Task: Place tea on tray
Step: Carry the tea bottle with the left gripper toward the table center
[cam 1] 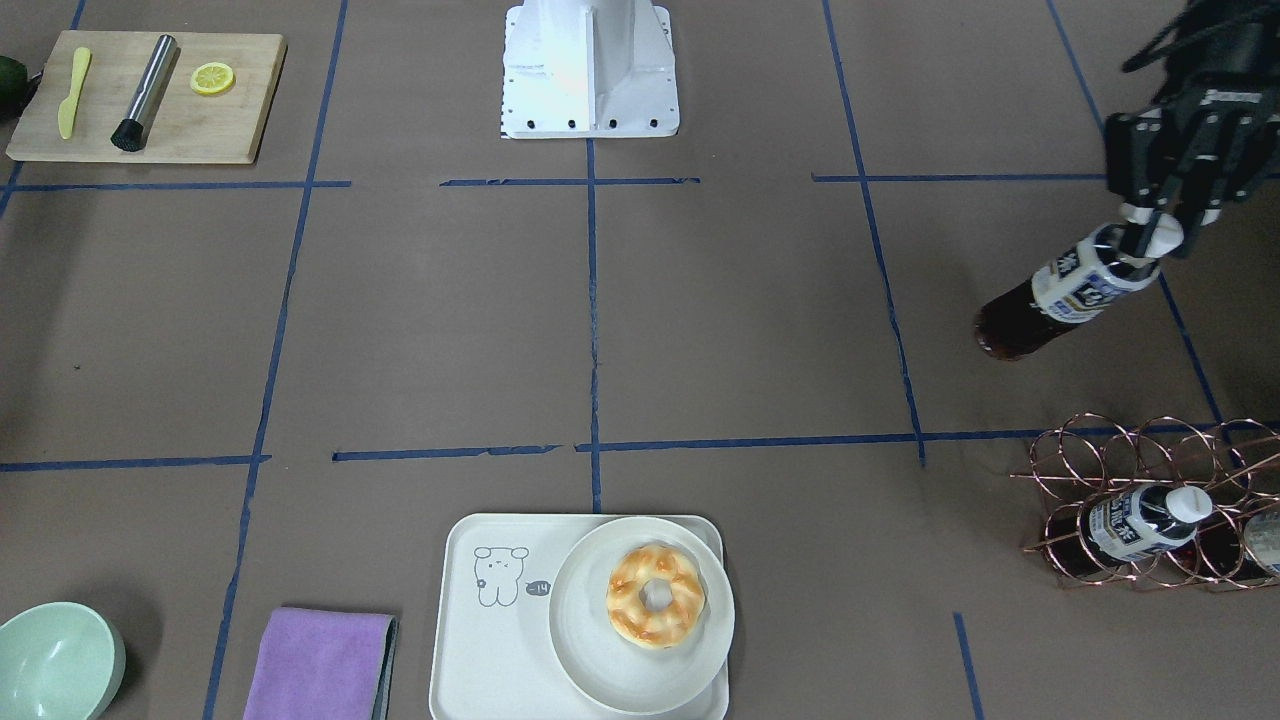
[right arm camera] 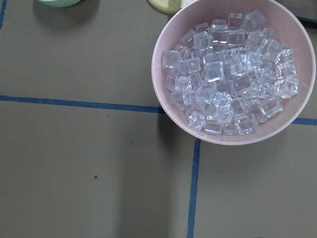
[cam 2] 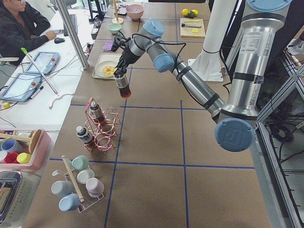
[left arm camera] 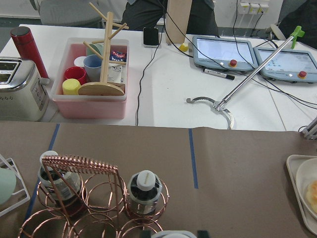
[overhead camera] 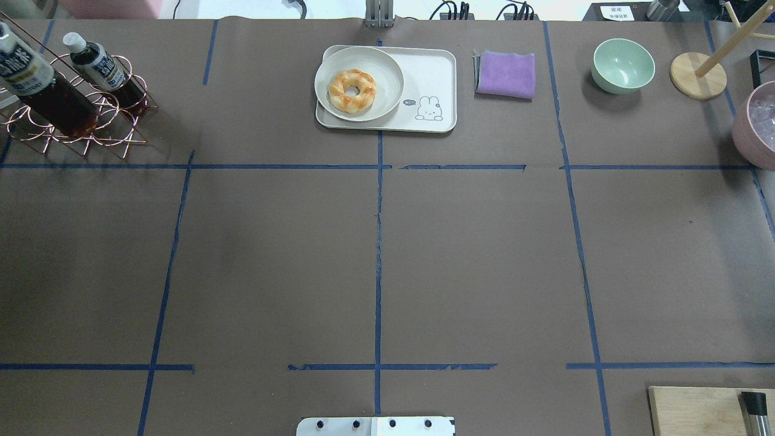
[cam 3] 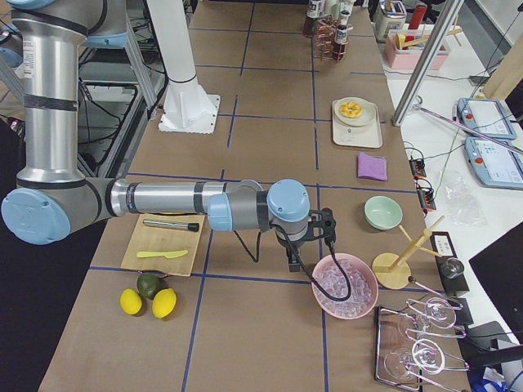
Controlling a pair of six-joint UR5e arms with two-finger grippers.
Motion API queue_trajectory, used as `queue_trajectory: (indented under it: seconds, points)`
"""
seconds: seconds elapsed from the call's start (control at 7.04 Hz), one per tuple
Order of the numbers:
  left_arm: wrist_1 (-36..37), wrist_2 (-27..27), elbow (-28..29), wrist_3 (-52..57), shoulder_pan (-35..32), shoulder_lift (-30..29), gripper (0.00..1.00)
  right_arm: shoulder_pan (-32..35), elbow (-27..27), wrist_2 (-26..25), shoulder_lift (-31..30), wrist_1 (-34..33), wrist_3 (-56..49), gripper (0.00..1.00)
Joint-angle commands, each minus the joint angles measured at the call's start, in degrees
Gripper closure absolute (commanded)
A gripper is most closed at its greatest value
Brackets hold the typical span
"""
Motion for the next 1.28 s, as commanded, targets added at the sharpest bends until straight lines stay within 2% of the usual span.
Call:
queue_trajectory:
  seconds: [0.0, 0.14, 0.28, 0.57, 0.71, 1.14]
  points:
    - [13.42, 12.78, -0.86, -10.81, 16.56, -13.21, 1.0, 0.0, 0.1, 0.0, -0.19, 0.09, -0.14, 0.0]
    - [14.43, 17.02, -0.07, -12.51, 22.99, -14.83, 1.0, 0.0, -0.07, 0.0, -0.37, 0.61, -0.4, 0.0]
    - [14.44, 19.06, 1.59, -13.57, 26.36, -16.85, 1.0, 0.0, -0.51, -0.09, -0.71, 2.27, -0.22, 0.0]
    - [14.35, 23.71, 11.75, -19.02, 31.72, -26.49, 1.0, 0.0, -0.16, -0.09, -0.72, 2.46, -0.05, 0.0]
    - [13.91, 26.17, 13.89, -19.64, 34.1, -27.84, 1.0, 0.0, -0.07, -0.09, -0.72, 2.55, -0.05, 0.0]
    - [13.56, 26.99, 22.24, -21.14, 34.3, -33.73, 1.0, 0.0, 0.02, 0.0, -0.72, 2.55, -0.05, 0.0]
